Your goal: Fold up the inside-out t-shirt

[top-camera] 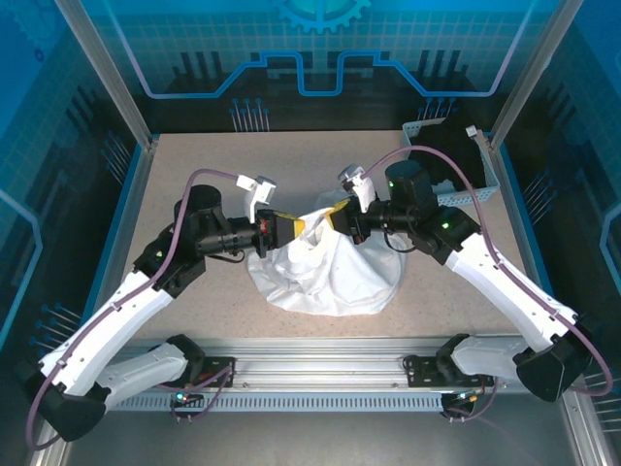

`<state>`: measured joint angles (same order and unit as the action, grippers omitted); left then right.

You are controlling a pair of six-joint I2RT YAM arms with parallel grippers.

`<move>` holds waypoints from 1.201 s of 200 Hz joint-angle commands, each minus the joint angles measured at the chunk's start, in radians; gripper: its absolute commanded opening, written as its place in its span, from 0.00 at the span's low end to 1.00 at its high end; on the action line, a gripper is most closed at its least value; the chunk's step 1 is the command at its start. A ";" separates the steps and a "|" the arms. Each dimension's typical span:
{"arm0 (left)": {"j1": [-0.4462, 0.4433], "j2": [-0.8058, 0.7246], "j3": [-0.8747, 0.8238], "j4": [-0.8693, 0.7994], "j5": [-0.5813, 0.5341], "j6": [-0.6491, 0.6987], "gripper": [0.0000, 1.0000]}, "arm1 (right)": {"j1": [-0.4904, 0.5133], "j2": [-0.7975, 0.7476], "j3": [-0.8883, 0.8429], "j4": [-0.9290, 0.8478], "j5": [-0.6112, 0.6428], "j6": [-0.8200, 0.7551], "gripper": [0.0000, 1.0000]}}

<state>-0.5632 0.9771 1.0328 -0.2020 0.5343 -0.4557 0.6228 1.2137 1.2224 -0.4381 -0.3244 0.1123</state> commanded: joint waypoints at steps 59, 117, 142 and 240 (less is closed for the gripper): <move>0.129 0.030 -0.034 0.278 0.133 -0.380 0.00 | 0.037 -0.150 -0.082 -0.078 0.210 -0.111 0.33; 0.132 0.030 -0.042 0.256 0.142 -0.327 0.00 | 0.116 -0.184 -0.195 0.126 0.016 -0.124 0.39; 0.132 0.030 -0.043 0.253 0.148 -0.328 0.00 | 0.164 -0.109 -0.177 0.164 0.105 -0.122 0.45; 0.174 -0.026 -0.023 -0.031 -0.162 -0.157 0.00 | 0.024 -0.154 -0.306 0.518 -0.376 0.090 0.00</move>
<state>-0.4007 0.9504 0.9977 -0.1192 0.5064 -0.7086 0.6914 1.1179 0.9588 -0.1501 -0.3927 0.0883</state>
